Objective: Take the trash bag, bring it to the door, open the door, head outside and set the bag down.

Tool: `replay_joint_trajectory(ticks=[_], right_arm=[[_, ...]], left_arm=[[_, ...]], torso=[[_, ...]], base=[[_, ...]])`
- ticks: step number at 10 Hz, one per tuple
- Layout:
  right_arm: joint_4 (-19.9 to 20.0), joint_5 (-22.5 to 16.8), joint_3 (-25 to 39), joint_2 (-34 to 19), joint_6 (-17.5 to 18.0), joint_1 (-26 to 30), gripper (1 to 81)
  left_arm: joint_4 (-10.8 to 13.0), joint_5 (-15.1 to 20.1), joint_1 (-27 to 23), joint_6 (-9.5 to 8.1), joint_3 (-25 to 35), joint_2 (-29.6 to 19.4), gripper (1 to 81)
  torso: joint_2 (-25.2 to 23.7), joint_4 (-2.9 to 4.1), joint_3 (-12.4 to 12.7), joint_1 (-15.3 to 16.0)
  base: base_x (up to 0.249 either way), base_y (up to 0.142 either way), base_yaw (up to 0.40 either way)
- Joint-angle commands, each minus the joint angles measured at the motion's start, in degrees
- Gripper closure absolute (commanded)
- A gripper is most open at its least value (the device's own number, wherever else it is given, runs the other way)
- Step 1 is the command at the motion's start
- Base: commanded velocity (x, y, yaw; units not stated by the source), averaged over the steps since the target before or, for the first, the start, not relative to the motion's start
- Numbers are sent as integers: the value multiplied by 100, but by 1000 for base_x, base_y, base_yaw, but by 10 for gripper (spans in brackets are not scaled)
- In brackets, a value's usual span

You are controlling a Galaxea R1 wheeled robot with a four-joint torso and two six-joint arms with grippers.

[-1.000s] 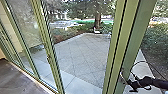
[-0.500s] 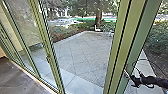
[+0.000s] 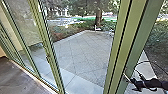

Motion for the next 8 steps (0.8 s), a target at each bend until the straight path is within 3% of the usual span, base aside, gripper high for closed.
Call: replay_joint_trajectory(ticks=[1, 3, 5, 8], right_arm=[[-250, -328, -71, -275, -14, 1140, 10], [-583, -484, 147, -572, -5, 1651, 10], [-1091, -942, 638, -897, 30, 2055, 10], [-1515, -978, 1080, -1277, 39, 2284, 10]], left_arm=[[48, 486, 78, 57, 58, 6, 811], [48, 486, 95, 66, 58, 50, 811], [48, 486, 95, 74, 58, 85, 811], [57, 486, 104, 74, 58, 94, 811]], torso=[[0, 0, 0, 0], [0, -2, -2, -7], [-7, -2, -2, -29], [-5, 0, -9, -31]], base=[[0, 0, 0], [0, 0, 0], [0, 0, 0], [0, 0, 0]])
